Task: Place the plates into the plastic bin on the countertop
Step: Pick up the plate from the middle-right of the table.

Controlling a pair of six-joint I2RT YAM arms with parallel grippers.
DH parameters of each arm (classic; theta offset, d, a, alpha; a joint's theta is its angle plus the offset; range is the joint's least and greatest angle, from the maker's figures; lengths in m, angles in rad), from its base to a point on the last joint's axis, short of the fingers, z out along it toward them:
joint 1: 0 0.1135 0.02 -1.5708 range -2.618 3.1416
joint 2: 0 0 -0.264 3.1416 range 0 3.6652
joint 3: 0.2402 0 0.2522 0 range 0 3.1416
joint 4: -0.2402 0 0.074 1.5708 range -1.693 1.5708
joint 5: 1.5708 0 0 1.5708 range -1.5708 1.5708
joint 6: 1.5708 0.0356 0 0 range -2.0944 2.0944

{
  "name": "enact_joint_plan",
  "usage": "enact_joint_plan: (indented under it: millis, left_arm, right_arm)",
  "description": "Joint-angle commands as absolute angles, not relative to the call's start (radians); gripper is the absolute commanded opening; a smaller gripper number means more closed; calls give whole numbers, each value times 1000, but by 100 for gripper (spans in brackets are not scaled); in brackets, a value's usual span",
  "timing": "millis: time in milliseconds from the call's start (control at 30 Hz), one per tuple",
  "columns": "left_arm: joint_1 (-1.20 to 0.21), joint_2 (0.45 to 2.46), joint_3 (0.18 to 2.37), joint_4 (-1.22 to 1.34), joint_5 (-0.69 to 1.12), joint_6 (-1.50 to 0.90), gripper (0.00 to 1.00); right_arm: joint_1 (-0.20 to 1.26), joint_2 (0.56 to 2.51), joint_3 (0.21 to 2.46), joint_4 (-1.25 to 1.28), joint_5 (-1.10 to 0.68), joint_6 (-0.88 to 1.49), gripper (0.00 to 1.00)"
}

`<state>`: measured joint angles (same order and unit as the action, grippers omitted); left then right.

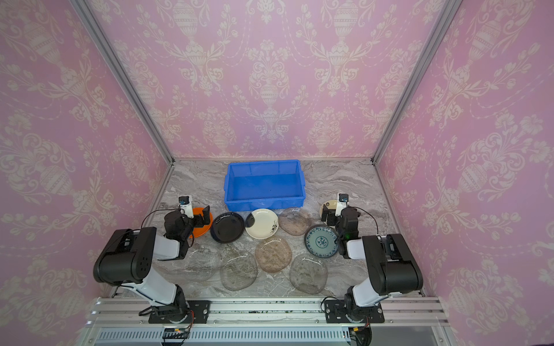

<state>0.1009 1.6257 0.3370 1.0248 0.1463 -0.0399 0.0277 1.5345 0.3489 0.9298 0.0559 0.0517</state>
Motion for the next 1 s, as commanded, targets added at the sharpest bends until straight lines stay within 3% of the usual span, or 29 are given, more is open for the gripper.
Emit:
enact_joint_plan:
  millis: [0,100,300,500,700,867,967]
  left_arm:
    - [89,1514,372,877,10,-63,99]
    - [89,1372,387,737,-144,-120,99]
    - [87,1176,282,927,-183,-103,99]
    - [87,1084,564,311,-324,-256,99]
    - [87,1168,780,26,-174,-377,99]
    - [87,1226,884,-61,33,-427,99]
    - [87,1229,888,-60,49,-489,99]
  right_arm:
    - [29,1527,366,931,73,41,100]
    - [41,1453,377,846,129,40,100]
    - [141,1359,464,639,434,20,100]
    - [157,1267,645,228,604,210,100]
    - [156,1173,717,-58,477,351,100]
    - [151,1057,682,-186,291,456,100]
    - [146,1009,657,-232,183,508,99]
